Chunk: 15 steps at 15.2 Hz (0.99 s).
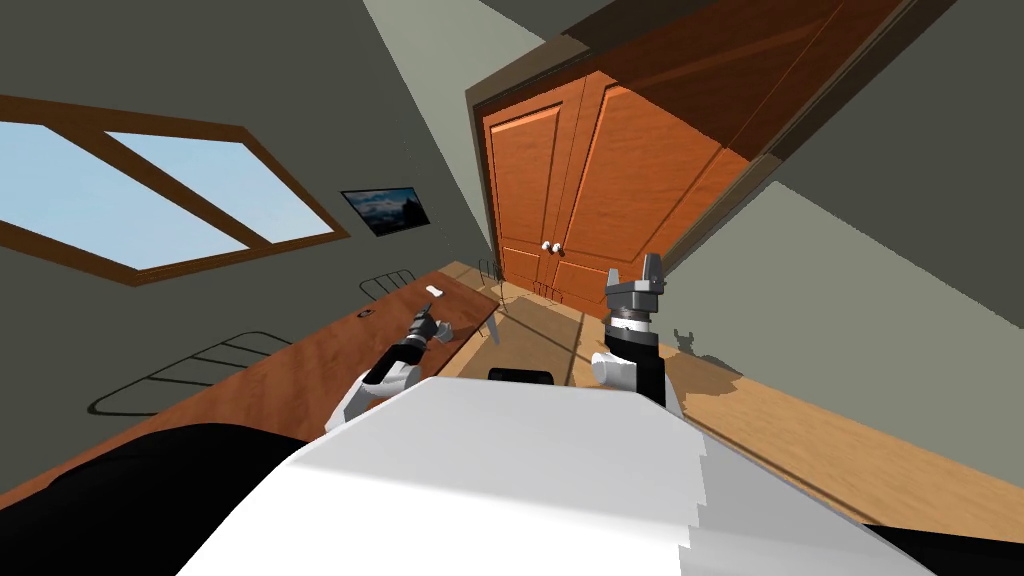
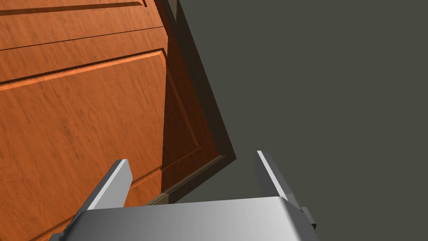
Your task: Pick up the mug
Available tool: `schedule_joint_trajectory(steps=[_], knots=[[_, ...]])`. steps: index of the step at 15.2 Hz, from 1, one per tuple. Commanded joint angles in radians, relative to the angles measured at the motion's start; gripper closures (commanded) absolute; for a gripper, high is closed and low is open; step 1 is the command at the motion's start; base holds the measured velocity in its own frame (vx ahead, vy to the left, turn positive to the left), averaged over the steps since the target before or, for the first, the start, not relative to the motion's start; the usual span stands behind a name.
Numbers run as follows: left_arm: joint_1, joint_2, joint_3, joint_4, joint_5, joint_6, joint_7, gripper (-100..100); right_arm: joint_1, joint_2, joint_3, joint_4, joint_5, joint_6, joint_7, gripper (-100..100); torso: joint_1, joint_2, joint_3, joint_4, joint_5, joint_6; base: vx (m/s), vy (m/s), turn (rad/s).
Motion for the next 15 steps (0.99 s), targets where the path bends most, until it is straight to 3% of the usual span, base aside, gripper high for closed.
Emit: schedule_joint_trajectory(steps=[1, 3, 4, 6, 7, 9, 10, 12, 13, 15], knots=[[0.005, 0.007, 0.005, 0.006, 0.017, 0.05, -0.001, -100, 0.0, 0.0, 0.0, 0.0, 0.0, 0.0, 0.0, 0, 0.0, 0.0, 0.0, 0.0, 0.0, 0.0, 0.032, 0.018, -0.095], [0.005, 0.007, 0.005, 0.006, 0.017, 0.072, -0.001, -100, 0.0, 0.0, 0.0, 0.0, 0.0, 0.0, 0.0, 0, 0.0, 0.0, 0.0, 0.0, 0.0, 0.0, 0.021, 0.013, -0.022], [0.013, 0.022, 0.014, 0.014, 0.044, 0.107, -0.001, -100, 0.0, 0.0, 0.0, 0.0, 0.0, 0.0, 0.0, 0, 0.0, 0.0, 0.0, 0.0, 0.0, 0.0, 0.026, 0.01, -0.095], [0.013, 0.022, 0.014, 0.014, 0.044, 0.139, -0.001, -100, 0.0, 0.0, 0.0, 0.0, 0.0, 0.0, 0.0, 0, 0.0, 0.0, 0.0, 0.0, 0.0, 0.0, 0.029, 0.015, -0.073], [0.021, 0.037, 0.024, 0.023, 0.071, 0.171, -0.001, -100, 0.0, 0.0, 0.0, 0.0, 0.0, 0.0, 0.0, 0, 0.0, 0.0, 0.0, 0.0, 0.0, 0.0, 0.03, 0.017, -0.09], [0.021, 0.037, 0.024, 0.023, 0.071, 0.205, -0.001, -100, 0.0, 0.0, 0.0, 0.0, 0.0, 0.0, 0.0, 0, 0.0, -0.001, 0.0, 0.0, 0.0, 0.0, 0.031, 0.017, -0.064], [0.028, 0.051, 0.033, 0.032, 0.098, 0.232, -0.001, -100, 0.0, 0.0, 0.0, 0.0, 0.0, 0.0, 0.0, 0, 0.0, 0.0, 0.0, 0.0, 0.0, 0.0, 0.031, 0.013, -0.093], [0.028, 0.051, 0.033, 0.032, 0.098, 0.272, -0.001, -100, 0.0, 0.0, 0.0, 0.0, 0.0, 0.0, 0.0, 0, 0.0, -0.001, 0.0, 0.0, 0.0, 0.0, 0.033, 0.018, -0.068], [0.036, 0.065, 0.043, 0.041, 0.125, 0.301, -0.001, -100, 0.0, 0.0, 0.0, 0.0, 0.0, 0.0, 0.0, 0, 0.0, 0.0, 0.0, 0.0, 0.0, 0.0, 0.033, 0.015, -0.126], [0.036, 0.065, 0.043, 0.041, 0.125, 0.337, -0.001, -100, 0.0, 0.0, 0.0, 0.0, 0.0, 0.0, 0.0, 0, 0.0, -0.001, -0.001, 0.0, 0.0, 0.0, 0.035, 0.02, -0.062]])
